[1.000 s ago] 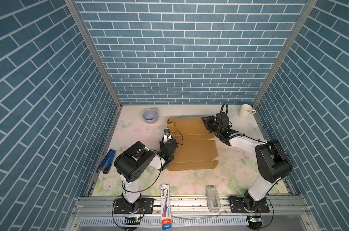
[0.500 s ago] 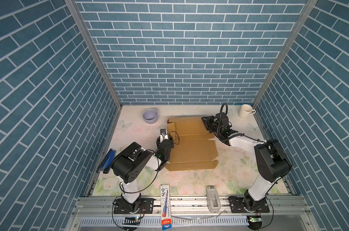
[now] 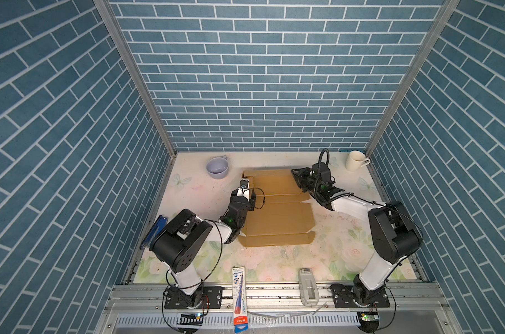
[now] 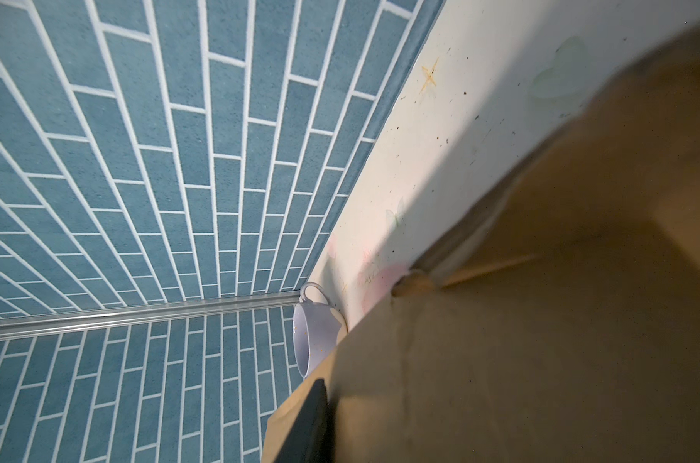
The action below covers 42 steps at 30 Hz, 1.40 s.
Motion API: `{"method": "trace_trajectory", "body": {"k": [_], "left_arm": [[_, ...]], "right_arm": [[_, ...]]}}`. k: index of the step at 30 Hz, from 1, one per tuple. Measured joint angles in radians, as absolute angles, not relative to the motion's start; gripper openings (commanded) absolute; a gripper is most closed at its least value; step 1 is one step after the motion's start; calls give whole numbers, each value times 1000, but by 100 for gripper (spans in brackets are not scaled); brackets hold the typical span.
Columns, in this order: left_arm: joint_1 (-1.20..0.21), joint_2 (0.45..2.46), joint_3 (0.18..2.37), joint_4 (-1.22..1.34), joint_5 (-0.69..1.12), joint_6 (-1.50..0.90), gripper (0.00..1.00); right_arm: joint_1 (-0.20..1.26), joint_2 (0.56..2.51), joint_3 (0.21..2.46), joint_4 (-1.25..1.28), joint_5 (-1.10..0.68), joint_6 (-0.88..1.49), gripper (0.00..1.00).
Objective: Assemble paper box
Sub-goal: Press the bottom flaps of the flat cardboard box at the center of the table.
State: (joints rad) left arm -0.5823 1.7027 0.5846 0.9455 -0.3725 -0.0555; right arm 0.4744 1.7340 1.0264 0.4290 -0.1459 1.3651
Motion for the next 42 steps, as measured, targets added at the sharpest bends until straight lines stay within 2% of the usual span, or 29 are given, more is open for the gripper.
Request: {"method": "trace_trajectory", "body": {"k": [7,16,20,26,29,38,42], "left_arm": [[-520,1703,633,881,-315,-56,62],[-501,1739,685,843,-245,-54,55],[-500,1750,709,823,-230,-51,48],[-496,1751,730,810,-224,-49,25],[-494,1753,738,798,-226,-51,17],[-490,1753,753,775,-235,-60,0],[-490,1753,759,760,-233,-60,0]], "right_arm": [[475,1734,1037,425,-152,1365,28],[475,1749,1046,426,-159,1365,28],[476,1752,1051,426,-162,1365,28],[476,1752,1051,426,-162,1365,28],[476,1752,1051,426,-162,1365,28],[476,1752,1051,426,-162,1366,28],[477,1752,1051,426,-163,1367,33]]}}
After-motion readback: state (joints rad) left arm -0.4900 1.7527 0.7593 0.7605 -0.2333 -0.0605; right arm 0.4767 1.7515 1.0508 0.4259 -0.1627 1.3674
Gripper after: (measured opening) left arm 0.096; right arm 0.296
